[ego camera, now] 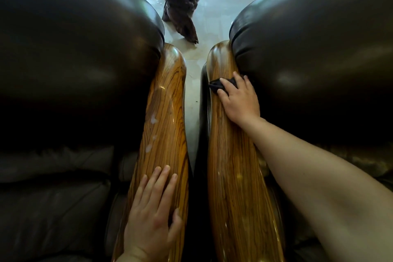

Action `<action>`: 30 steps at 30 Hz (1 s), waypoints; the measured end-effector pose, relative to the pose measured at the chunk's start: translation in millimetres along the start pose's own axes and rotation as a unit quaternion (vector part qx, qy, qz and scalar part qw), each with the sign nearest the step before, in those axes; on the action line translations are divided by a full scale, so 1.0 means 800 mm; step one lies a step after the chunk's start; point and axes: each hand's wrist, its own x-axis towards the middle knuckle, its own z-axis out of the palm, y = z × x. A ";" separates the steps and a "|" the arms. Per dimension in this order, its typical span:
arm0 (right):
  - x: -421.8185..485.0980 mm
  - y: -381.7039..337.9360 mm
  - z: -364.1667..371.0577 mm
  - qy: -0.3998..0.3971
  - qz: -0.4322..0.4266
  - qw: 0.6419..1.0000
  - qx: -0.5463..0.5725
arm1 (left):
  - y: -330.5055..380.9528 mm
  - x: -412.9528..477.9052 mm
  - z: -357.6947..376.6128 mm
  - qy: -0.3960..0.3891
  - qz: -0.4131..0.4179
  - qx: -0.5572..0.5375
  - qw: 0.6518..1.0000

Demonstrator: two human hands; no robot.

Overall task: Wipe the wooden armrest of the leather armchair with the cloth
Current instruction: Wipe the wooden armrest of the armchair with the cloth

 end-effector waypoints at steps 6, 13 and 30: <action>-0.050 -0.023 0.009 0.033 -0.142 0.987 -0.074 | 0.001 0.001 -0.001 -0.004 -0.001 0.013 1.000; -0.301 0.034 0.046 -0.016 -0.284 0.958 -0.031 | 0.002 0.000 -0.002 -0.018 -0.009 0.008 1.000; -0.182 -0.008 0.030 0.035 -0.044 0.998 -0.041 | 0.006 -0.003 -0.003 -0.008 -0.017 0.027 0.999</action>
